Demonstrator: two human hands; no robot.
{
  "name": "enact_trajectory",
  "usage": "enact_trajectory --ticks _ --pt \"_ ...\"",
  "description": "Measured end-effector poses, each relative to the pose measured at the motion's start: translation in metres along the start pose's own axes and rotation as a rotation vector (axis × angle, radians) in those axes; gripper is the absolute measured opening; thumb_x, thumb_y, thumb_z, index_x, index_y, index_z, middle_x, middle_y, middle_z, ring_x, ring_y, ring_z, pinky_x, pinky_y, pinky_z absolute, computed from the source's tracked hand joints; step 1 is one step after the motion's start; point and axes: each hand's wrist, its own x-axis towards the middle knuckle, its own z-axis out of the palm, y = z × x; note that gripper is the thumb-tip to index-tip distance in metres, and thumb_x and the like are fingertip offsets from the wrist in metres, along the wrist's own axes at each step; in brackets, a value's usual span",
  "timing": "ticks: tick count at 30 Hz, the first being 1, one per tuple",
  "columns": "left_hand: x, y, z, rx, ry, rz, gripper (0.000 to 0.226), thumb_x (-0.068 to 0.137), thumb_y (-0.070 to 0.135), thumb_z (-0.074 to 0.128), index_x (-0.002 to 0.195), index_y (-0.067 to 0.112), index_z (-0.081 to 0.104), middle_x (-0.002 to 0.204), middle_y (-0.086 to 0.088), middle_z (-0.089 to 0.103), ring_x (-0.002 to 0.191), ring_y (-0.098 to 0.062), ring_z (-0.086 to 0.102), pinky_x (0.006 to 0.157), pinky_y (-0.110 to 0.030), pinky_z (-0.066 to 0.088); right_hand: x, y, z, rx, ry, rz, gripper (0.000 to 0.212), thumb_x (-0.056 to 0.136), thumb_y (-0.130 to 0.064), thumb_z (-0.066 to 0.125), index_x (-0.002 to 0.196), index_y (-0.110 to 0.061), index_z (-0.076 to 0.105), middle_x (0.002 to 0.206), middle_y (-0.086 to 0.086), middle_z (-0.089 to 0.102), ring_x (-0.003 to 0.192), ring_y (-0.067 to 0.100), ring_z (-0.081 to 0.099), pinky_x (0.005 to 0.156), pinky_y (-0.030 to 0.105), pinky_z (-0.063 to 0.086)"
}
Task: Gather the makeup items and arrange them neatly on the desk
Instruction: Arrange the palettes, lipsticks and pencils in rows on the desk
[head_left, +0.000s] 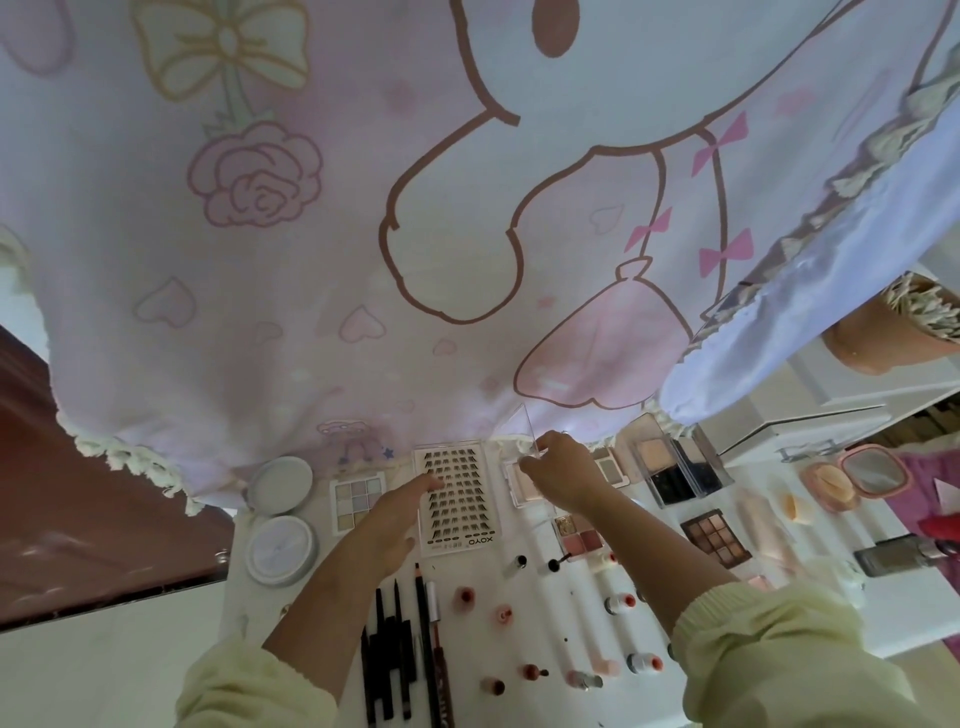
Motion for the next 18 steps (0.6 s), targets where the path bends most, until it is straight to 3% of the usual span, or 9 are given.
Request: enact_trajectory --ticks 3,10,14,18 --pt "-0.001 -0.0009 -0.0009 0.011 -0.003 0.019 0.056 0.089 0.026 0.063 0.139 0.01 0.042 0.151 -0.01 0.033 0.14 -0.022 0.03 0.117 -0.041 0.023 -0.0022 0.0002 -0.0003 -0.002 0.006 -0.001 0.05 0.094 -0.025 0.055 0.137 -0.002 0.045 0.134 0.014 0.056 0.12 0.027 0.054 0.091 0.027 0.04" --pt "-0.004 -0.0028 -0.0018 0.027 -0.021 0.039 0.031 0.092 0.023 0.06 0.118 0.013 0.049 0.146 -0.01 0.038 0.138 -0.022 0.032 0.116 -0.04 0.022 -0.0048 0.0027 -0.0004 -0.015 0.059 0.004 0.05 0.093 -0.022 0.055 0.138 -0.004 0.044 0.131 0.013 0.058 0.117 0.026 0.055 0.092 0.03 0.042" --pt "-0.0019 -0.0055 -0.0011 0.051 -0.001 0.044 0.05 0.091 0.024 0.061 0.136 0.009 0.045 0.151 -0.01 0.034 0.14 -0.022 0.029 0.116 -0.04 0.022 -0.0063 0.0022 -0.0018 -0.013 0.07 0.001 0.049 0.093 -0.021 0.055 0.138 -0.004 0.044 0.126 0.013 0.061 0.112 0.025 0.057 0.085 0.026 0.039" --pt "-0.0001 -0.0066 -0.0022 0.076 -0.007 0.041 0.053 0.091 0.024 0.06 0.139 0.008 0.042 0.151 -0.01 0.033 0.14 -0.022 0.029 0.117 -0.041 0.022 -0.0079 0.0027 -0.0022 -0.017 0.07 -0.003 0.049 0.093 -0.022 0.054 0.138 -0.005 0.044 0.128 0.012 0.06 0.112 0.024 0.056 0.084 0.026 0.039"
